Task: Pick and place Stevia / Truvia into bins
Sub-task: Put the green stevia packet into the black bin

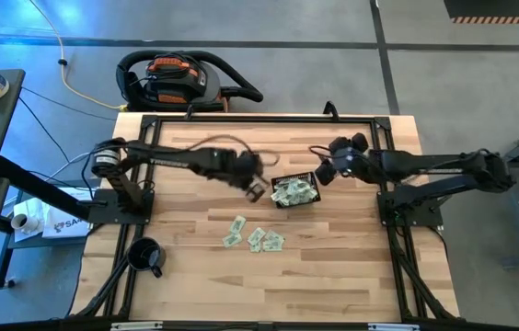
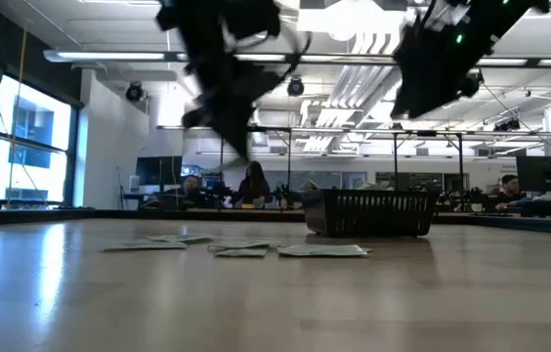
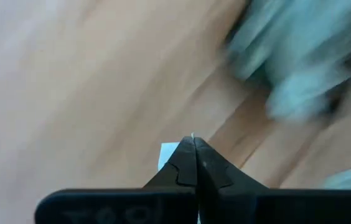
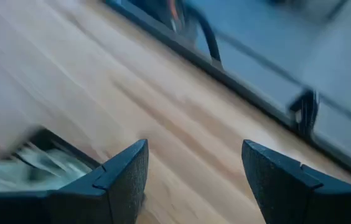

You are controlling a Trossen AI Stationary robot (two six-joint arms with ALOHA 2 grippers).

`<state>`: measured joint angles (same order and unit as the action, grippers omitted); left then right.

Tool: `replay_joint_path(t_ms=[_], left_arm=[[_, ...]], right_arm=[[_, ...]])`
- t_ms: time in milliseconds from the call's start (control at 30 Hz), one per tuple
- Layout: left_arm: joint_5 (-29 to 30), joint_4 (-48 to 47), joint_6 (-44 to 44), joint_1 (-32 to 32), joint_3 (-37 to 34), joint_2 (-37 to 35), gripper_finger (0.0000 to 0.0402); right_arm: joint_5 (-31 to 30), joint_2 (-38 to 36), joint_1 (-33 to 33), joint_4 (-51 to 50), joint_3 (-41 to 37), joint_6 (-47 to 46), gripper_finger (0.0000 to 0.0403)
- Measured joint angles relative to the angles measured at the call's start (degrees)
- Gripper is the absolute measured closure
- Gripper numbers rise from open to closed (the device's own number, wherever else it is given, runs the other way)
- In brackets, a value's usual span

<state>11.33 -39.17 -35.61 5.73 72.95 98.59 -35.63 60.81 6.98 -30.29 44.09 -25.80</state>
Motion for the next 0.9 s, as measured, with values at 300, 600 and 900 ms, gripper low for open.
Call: replay_joint_path(t_ms=[300,600,900], left_arm=[[-7.29,22.73,32.82,2.55,12.03,8.36,0.0379],[-10.27,13.32,36.54,1.38,24.2,24.28,0.0377],[-9.2,13.99,36.87,1.86,25.41,27.08,0.0351]], right_arm=[[-11.82,-12.59,-7.44,-5.93,0.05,-4.27,0.0153],[-8.36,-16.07,-7.53,-16.05,0.07,-12.78,0.0153],[-6.22,-15.74,-7.53,-15.92,0.07,-13.59,0.0153]])
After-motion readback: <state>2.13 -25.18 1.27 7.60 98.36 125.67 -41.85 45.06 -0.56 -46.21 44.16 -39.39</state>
